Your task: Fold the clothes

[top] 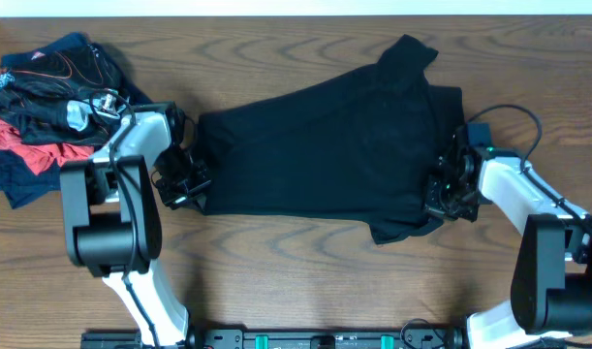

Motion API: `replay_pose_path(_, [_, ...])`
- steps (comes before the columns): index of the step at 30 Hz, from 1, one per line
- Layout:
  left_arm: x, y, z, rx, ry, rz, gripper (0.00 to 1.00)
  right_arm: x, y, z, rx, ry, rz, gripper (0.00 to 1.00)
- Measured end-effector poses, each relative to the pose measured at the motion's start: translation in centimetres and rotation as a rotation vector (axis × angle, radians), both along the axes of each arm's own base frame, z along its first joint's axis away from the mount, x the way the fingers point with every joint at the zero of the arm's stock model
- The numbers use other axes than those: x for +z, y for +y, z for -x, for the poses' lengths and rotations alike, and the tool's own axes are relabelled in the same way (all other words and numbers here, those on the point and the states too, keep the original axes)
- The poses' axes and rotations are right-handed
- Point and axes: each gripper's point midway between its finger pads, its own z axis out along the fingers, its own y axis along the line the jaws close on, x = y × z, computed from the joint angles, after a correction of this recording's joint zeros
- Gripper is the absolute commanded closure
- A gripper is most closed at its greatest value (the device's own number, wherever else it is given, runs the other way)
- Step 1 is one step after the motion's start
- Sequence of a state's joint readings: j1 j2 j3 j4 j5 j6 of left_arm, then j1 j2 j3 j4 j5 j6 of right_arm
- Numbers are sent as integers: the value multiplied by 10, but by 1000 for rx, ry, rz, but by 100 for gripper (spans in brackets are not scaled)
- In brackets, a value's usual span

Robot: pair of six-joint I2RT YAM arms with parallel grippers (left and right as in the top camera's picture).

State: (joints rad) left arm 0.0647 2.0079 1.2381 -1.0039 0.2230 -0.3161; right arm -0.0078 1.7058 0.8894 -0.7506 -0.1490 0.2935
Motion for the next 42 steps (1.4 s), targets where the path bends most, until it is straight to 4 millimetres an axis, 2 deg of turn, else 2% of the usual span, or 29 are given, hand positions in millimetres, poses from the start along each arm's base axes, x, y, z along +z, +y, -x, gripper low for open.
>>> replay_pose_path(9, [-3, -12, 4, -9, -195, -44, 94, -3, 19, 7, -6, -46, 11, 99])
replay_pose_path(17, [0, -17, 12, 17, -265, -41, 94, -3, 31, 8, -21, -47, 9, 99])
replay_pose_path(25, [1, -19, 17, 55, -265, -47, 94, -3, 30, 10, -83, -31, -6, 99])
replay_pose_path(30, [2, -16, 20, 78, -262, -61, 94, -3, 24, 13, -164, 5, -79, 99])
replay_pose_path(35, [2, -4, 25, 137, -248, -69, 94, -2, 10, 20, -265, 49, -144, 99])
replay_pose_path(42, [2, 15, 33, 218, -219, -80, 94, -2, 3, 22, -311, 60, -190, 99])
